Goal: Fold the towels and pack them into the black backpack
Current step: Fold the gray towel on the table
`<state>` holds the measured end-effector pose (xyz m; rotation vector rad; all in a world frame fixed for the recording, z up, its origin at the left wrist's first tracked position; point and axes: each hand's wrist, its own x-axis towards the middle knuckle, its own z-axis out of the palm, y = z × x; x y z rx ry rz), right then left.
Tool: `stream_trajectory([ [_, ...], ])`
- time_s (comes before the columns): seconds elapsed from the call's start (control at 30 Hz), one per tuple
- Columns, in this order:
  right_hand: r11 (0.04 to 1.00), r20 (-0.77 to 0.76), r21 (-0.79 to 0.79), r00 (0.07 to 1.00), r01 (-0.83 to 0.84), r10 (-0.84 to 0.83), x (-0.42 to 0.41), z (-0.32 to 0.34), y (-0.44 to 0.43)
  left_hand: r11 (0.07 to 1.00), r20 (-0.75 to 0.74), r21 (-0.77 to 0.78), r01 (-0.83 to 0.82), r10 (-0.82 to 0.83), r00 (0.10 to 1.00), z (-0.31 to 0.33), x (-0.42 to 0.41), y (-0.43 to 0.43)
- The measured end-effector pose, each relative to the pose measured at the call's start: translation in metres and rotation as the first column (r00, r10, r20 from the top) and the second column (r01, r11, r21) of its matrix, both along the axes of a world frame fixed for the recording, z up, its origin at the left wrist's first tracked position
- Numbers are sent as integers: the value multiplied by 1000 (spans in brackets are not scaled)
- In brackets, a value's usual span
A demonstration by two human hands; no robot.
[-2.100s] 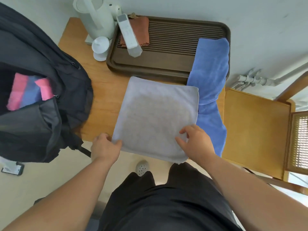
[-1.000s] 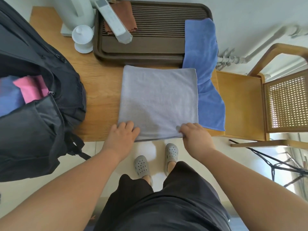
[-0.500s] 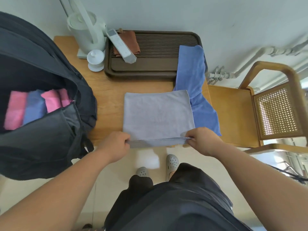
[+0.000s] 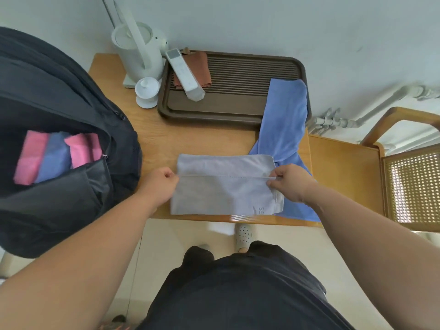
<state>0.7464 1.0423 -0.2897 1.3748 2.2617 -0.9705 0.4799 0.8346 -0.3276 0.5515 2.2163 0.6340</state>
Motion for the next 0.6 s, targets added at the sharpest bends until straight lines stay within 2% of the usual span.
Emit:
stream_trajectory([
  [0.13,998,39,62,999,-31,28,-25,-7,26,999,-62,-25,-43,42,997,-10,-10,25],
  [0.23,990,126,98,988,-100,87,-43,-16,42,998,-95,-51,-48,43,995,-16,-18,41],
  [0.47,984,330,72,935,-161,129,-68,-36,65,991,-192,-122,-59,35,981,-35,-26,68],
  [0.5,963,334,147,927,-228,169,-65,-39,63,988,-201,-138,-67,38,979,-38,-25,70],
  [0.53,895,309,302,922,-327,233,-60,-45,59,986,-206,-148,-79,47,977,-40,-23,71],
  [0.6,697,252,549,886,-461,388,-49,-52,46,987,-218,-111,-119,93,971,-43,-18,69],
])
